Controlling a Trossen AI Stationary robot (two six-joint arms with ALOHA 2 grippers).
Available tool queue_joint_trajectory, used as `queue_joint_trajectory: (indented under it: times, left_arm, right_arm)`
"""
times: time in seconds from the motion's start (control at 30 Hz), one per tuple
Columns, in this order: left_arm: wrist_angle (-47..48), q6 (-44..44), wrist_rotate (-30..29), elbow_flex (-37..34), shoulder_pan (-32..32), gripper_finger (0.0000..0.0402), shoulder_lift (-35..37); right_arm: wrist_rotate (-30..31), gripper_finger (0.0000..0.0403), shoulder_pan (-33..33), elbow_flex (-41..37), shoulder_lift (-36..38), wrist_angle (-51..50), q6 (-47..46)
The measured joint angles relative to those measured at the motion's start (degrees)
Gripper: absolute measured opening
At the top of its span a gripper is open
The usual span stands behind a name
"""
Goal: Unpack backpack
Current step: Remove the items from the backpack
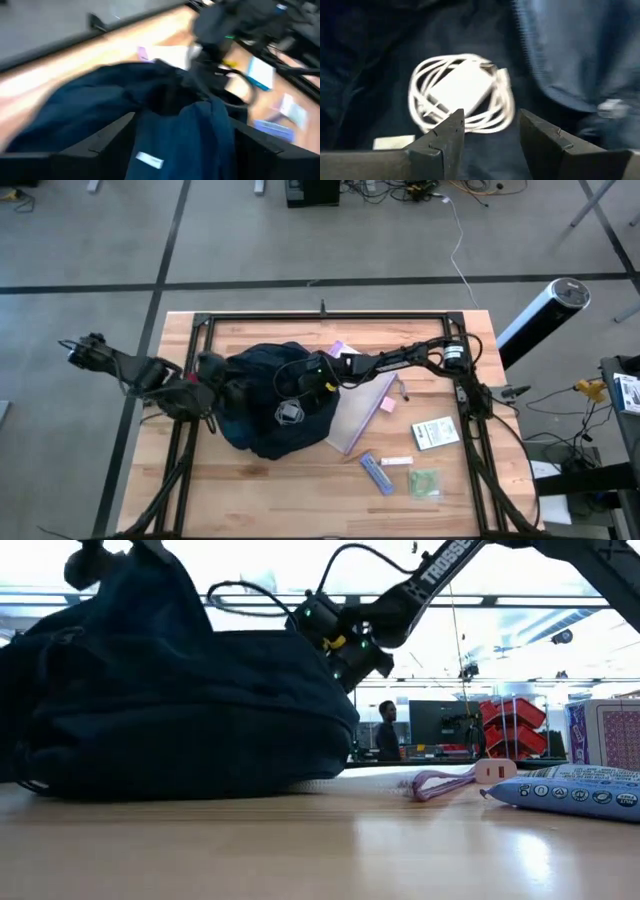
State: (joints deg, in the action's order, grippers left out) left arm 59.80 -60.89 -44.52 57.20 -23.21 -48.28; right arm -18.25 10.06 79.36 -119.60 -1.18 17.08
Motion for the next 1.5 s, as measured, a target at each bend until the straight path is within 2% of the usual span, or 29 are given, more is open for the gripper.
queue_joint_trajectory:
  times: [0.1,0.17,0.23,0.37,0.5,0.63,0.8,0.87,0.93,1.1,1.23,1.37,1.5]
  left_arm:
    - [8.1,-2.2,-0.9,0.1,2.7,0.0262,1.2]
    - [12.2,-3.2,1.3,-0.2,5.2,0.0258,2.0]
    - [12.7,0.0,4.6,-0.3,7.3,0.0254,2.4]
    - [1.2,15.0,15.6,-0.2,8.0,0.0255,3.2]
    - [-11.3,28.2,27.8,-0.2,8.0,0.0274,2.7]
    - [-11.8,34.8,36.2,-0.2,8.1,0.0302,1.2]
    - [-4.5,30.4,19.7,-0.2,10.6,0.0317,0.1]
    - [0.2,26.5,15.0,-0.2,14.6,0.0315,-0.5]
    - [2.5,25.1,15.8,-0.2,21.0,0.0315,-0.9]
    - [2.8,39.3,33.4,-0.9,39.0,0.0314,-4.5]
    - [1.7,52.0,37.5,-1.3,50.8,0.0314,-10.0]
    - [-2.4,62.1,48.8,-1.6,59.6,0.0314,-16.5]
    - [-4.6,68.7,58.5,-1.6,64.7,0.0314,-23.4]
  right_arm:
    - [6.7,0.0163,-1.1,1.6,2.4,-6.1,-0.3]
    - [10.8,0.0162,-2.2,3.4,3.8,-9.0,-1.5]
    - [13.3,0.0164,-3.4,4.8,4.8,-10.9,-2.6]
    - [16.9,0.0168,-5.5,6.7,5.1,-11.0,-7.0]
    - [18.3,0.0169,-6.9,6.8,5.1,-11.0,-12.2]
    - [18.5,0.0170,-7.7,6.0,5.1,-14.3,-14.9]
    - [18.4,0.0168,-8.1,6.2,5.4,-19.6,-16.0]
    - [18.5,0.0168,-8.3,6.6,6.1,-20.1,-16.0]
    - [18.5,0.0171,-8.5,7.6,7.8,-19.8,-15.4]
    - [18.4,0.0178,-8.5,10.1,10.4,-18.6,-10.7]
    - [18.3,0.0179,-8.3,10.4,11.1,-16.4,-8.2]
    - [18.3,0.0180,-8.3,10.4,10.3,-16.8,-8.0]
    - [18.2,0.0181,-8.5,10.2,9.1,-18.3,-8.2]
